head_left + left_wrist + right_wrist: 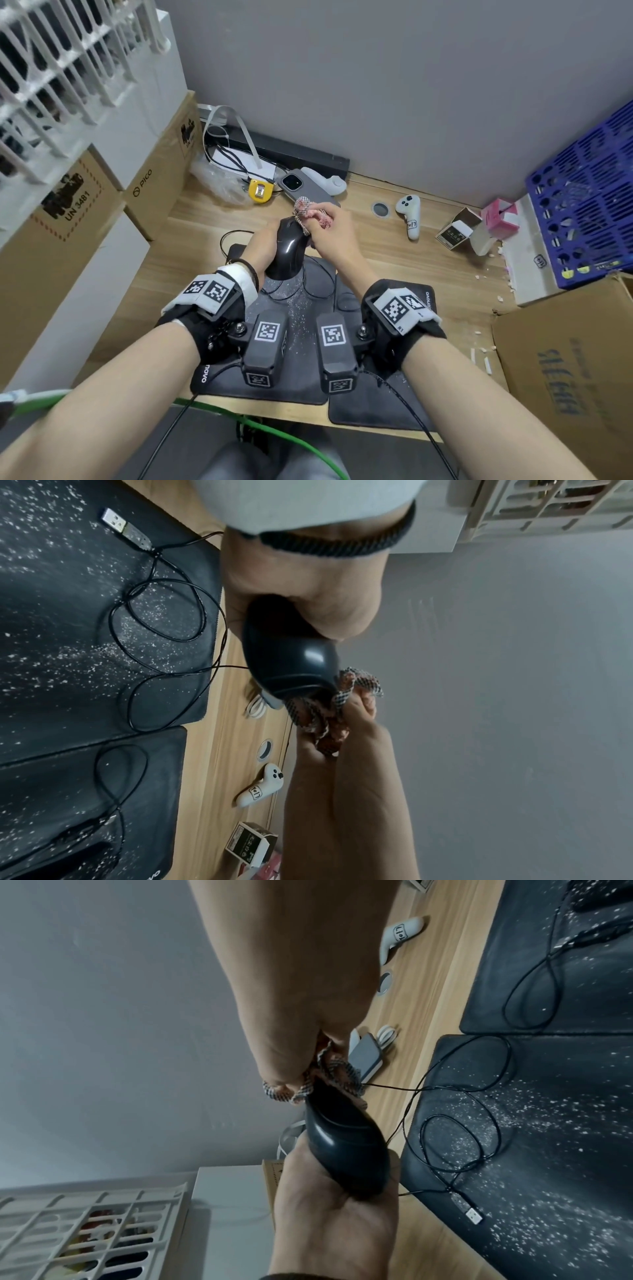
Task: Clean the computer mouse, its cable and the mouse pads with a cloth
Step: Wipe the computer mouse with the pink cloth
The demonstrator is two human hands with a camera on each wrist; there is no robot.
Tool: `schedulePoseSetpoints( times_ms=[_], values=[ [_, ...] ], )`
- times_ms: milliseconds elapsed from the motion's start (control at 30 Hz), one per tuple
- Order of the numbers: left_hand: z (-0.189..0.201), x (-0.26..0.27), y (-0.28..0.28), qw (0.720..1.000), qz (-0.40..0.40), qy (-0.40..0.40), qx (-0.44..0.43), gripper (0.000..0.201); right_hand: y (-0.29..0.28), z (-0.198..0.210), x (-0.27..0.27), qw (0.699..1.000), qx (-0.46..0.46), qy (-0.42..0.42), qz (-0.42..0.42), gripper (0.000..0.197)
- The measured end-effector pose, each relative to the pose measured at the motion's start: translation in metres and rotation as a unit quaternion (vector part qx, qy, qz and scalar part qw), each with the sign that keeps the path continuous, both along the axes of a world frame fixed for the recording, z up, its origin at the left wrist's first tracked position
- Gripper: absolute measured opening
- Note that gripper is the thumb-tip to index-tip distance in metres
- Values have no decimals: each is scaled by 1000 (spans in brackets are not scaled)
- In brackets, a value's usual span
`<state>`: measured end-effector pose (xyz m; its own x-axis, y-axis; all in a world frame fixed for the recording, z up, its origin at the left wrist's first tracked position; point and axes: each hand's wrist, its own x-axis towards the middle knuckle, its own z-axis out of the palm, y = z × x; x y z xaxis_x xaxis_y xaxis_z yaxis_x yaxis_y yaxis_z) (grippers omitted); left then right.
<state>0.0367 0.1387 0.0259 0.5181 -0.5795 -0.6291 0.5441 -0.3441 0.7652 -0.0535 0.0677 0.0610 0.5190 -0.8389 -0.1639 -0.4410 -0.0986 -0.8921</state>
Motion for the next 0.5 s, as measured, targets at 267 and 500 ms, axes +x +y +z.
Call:
schedulePoseSetpoints(
  times_ms=[267, 500],
  values=[
    [-13, 20, 0, 997, 64, 28, 20, 35, 27, 3, -24, 990, 61, 0, 127, 19],
    [-12, 29, 9, 994, 78, 75, 15, 32, 39, 4, -32, 949, 59, 73, 300, 17]
  ],
)
